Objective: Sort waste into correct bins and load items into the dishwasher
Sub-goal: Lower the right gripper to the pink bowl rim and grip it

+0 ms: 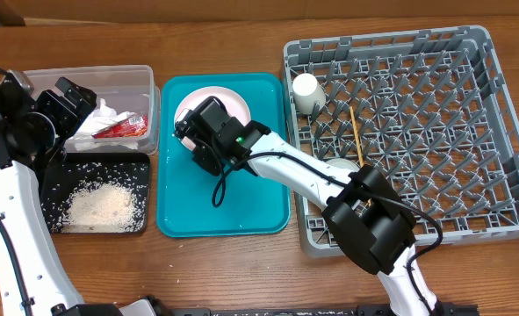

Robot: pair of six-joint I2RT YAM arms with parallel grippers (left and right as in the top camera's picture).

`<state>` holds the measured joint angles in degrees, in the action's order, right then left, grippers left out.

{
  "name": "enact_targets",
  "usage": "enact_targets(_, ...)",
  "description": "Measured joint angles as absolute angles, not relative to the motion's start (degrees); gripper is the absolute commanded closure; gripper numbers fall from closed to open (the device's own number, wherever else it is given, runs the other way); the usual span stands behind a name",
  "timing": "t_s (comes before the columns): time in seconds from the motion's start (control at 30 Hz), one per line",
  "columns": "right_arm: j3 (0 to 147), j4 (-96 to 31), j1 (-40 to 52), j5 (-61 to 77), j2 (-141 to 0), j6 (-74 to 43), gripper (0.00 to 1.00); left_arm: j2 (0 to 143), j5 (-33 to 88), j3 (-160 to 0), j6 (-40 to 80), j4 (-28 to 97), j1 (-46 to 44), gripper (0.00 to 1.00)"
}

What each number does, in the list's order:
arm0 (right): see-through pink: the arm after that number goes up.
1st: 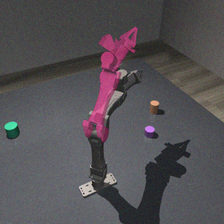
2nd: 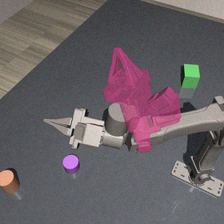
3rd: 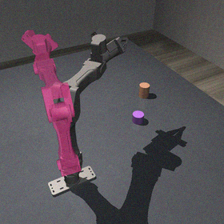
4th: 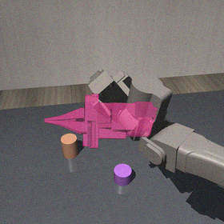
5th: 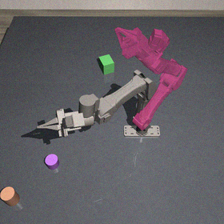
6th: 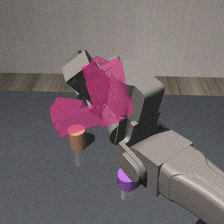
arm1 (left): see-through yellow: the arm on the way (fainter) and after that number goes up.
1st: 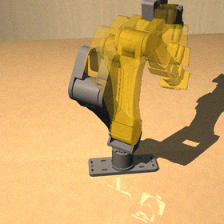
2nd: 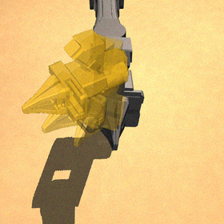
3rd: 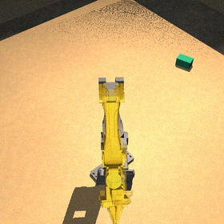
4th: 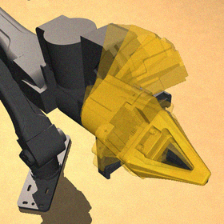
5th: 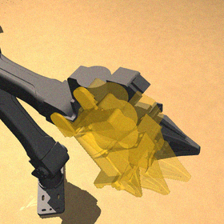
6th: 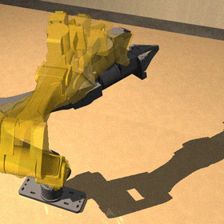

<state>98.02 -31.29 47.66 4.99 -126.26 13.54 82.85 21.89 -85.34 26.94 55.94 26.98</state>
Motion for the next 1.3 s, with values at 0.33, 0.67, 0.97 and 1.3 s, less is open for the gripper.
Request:
enact_targets(0.33, 98.0, -32.8, 47.7, 4.9, -126.3, 13.6, 0.76, 82.8, 21.9, -85.3, 26.9, 55.9, 27.0, 0.0)
enact_targets(0.67, 98.0, -33.3, 47.6, 4.5, -126.3, 13.6, 0.76, 82.8, 21.9, -85.3, 26.9, 55.9, 27.0, 0.0)
enact_targets(0.97, 98.0, -33.6, 47.6, 2.5, -127.2, 13.6, 0.76, 82.8, 21.9, -85.3, 26.9, 55.9, 27.0, 0.0)
enact_targets(1.3, 98.0, -32.9, 47.6, 2.0, -127.3, 13.5, 0.94, 82.8, 21.9, -85.3, 26.9, 55.9, 27.0, 0.0)
